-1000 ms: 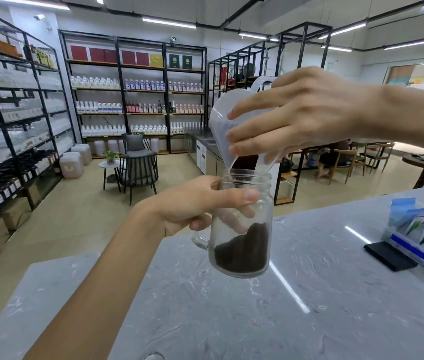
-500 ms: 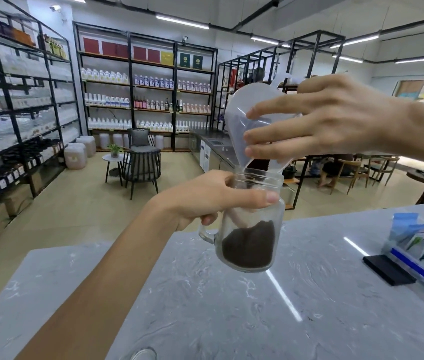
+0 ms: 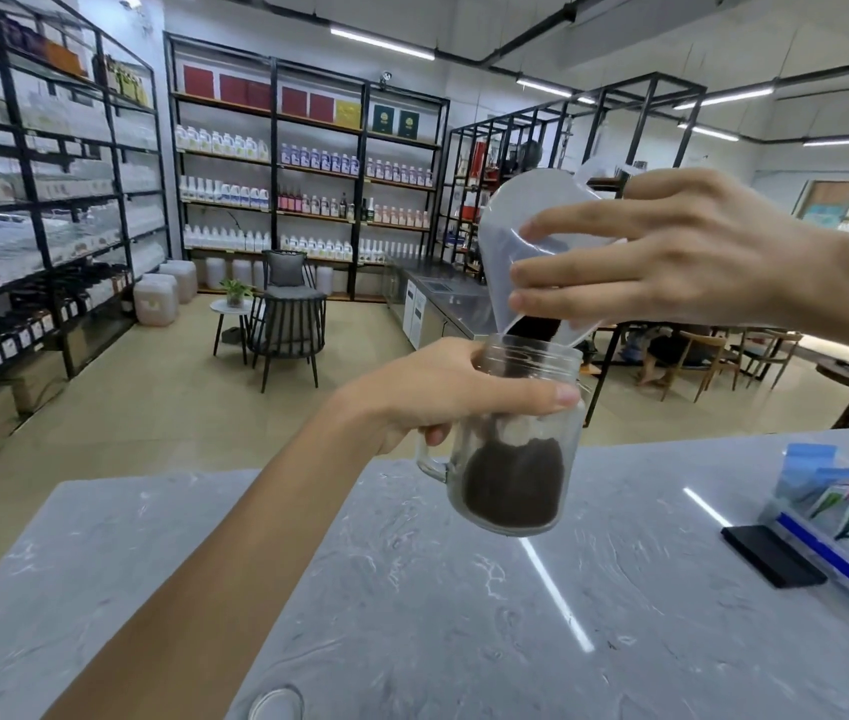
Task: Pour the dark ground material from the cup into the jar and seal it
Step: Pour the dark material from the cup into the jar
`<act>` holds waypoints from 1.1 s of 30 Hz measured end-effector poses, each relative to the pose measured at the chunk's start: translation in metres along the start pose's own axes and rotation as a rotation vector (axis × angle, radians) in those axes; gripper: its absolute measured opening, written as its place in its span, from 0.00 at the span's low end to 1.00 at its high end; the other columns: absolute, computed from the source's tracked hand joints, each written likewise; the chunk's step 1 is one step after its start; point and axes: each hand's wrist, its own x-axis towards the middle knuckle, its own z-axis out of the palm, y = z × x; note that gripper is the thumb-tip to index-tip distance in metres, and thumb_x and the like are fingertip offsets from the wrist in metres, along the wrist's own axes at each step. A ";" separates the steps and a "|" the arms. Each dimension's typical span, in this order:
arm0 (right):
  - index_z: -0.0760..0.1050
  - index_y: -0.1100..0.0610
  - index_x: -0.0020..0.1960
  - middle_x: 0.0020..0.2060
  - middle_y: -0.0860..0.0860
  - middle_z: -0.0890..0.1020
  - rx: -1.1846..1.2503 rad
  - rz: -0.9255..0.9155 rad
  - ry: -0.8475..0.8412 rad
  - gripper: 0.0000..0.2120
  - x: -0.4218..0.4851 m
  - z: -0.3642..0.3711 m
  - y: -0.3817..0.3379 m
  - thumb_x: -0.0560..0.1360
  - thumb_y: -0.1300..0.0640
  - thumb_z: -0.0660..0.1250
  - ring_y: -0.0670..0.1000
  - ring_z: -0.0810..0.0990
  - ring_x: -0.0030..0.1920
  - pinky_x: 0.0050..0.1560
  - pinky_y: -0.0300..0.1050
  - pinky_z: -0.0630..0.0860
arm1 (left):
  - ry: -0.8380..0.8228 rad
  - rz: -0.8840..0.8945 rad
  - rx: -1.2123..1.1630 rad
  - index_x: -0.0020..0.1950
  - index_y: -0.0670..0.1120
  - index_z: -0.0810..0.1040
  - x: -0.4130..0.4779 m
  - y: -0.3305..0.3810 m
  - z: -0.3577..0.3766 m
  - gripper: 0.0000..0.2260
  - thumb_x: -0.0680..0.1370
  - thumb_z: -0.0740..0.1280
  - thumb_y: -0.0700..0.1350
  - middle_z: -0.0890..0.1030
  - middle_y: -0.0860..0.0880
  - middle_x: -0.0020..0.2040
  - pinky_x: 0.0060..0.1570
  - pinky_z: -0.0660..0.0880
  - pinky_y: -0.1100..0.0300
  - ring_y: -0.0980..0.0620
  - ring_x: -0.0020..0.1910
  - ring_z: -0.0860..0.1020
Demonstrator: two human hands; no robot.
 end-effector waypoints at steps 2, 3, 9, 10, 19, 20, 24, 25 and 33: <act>0.69 0.53 0.72 0.69 0.52 0.76 0.001 0.014 -0.019 0.17 -0.002 -0.001 -0.002 0.84 0.59 0.60 0.61 0.74 0.68 0.42 0.44 0.57 | 0.003 0.001 0.003 0.53 0.49 0.81 0.000 0.002 -0.001 0.23 0.69 0.75 0.65 0.86 0.45 0.49 0.22 0.64 0.66 0.50 0.41 0.74; 0.69 0.53 0.72 0.69 0.52 0.76 -0.002 0.021 -0.022 0.17 -0.002 -0.001 -0.003 0.84 0.59 0.60 0.60 0.74 0.69 0.42 0.44 0.57 | 0.005 0.002 0.006 0.53 0.49 0.81 0.000 0.002 -0.002 0.23 0.68 0.75 0.65 0.86 0.44 0.50 0.22 0.64 0.66 0.50 0.41 0.75; 0.71 0.54 0.71 0.68 0.52 0.77 0.023 0.055 -0.039 0.18 0.003 -0.005 -0.005 0.84 0.62 0.57 0.60 0.75 0.68 0.37 0.45 0.66 | 0.031 0.009 0.009 0.50 0.52 0.82 0.001 -0.001 -0.003 0.21 0.68 0.76 0.66 0.84 0.55 0.38 0.22 0.65 0.66 0.60 0.29 0.71; 0.71 0.54 0.71 0.68 0.52 0.77 0.026 0.070 -0.034 0.18 0.003 -0.005 -0.006 0.83 0.64 0.60 0.60 0.76 0.67 0.36 0.45 0.66 | 0.034 0.014 0.004 0.50 0.52 0.82 0.001 -0.002 -0.003 0.21 0.68 0.76 0.66 0.83 0.56 0.37 0.21 0.64 0.66 0.60 0.28 0.71; 0.67 0.55 0.71 0.66 0.54 0.79 -0.008 0.067 -0.012 0.21 0.001 0.001 -0.015 0.82 0.70 0.52 0.59 0.77 0.66 0.33 0.44 0.68 | 0.045 0.010 0.013 0.50 0.52 0.83 -0.002 -0.007 -0.003 0.23 0.66 0.76 0.67 0.84 0.52 0.39 0.20 0.64 0.67 0.56 0.36 0.75; 0.67 0.55 0.71 0.66 0.54 0.78 -0.013 0.068 -0.010 0.21 0.001 0.001 -0.015 0.82 0.70 0.51 0.59 0.77 0.66 0.33 0.44 0.68 | 0.042 0.006 0.010 0.49 0.52 0.83 -0.002 -0.008 -0.003 0.23 0.65 0.76 0.67 0.84 0.54 0.37 0.21 0.65 0.67 0.58 0.35 0.75; 0.68 0.55 0.71 0.66 0.52 0.79 -0.023 0.071 -0.005 0.21 0.000 0.003 -0.016 0.81 0.69 0.57 0.58 0.76 0.67 0.33 0.44 0.68 | 0.053 0.007 0.010 0.49 0.52 0.83 0.000 -0.009 -0.002 0.23 0.65 0.76 0.68 0.81 0.57 0.35 0.20 0.64 0.67 0.61 0.29 0.73; 0.69 0.55 0.71 0.66 0.52 0.79 -0.024 0.071 -0.006 0.21 0.001 0.003 -0.015 0.81 0.69 0.57 0.58 0.76 0.67 0.33 0.44 0.67 | 0.053 0.010 0.014 0.49 0.52 0.83 0.000 -0.009 -0.002 0.24 0.65 0.76 0.68 0.81 0.57 0.35 0.21 0.64 0.67 0.61 0.30 0.74; 0.68 0.55 0.71 0.65 0.53 0.79 -0.028 0.068 0.024 0.22 0.001 0.004 -0.014 0.80 0.69 0.62 0.59 0.76 0.67 0.33 0.44 0.65 | 0.030 -0.005 0.011 0.52 0.49 0.82 0.000 -0.009 -0.003 0.24 0.67 0.76 0.66 0.78 0.55 0.37 0.22 0.64 0.67 0.57 0.33 0.71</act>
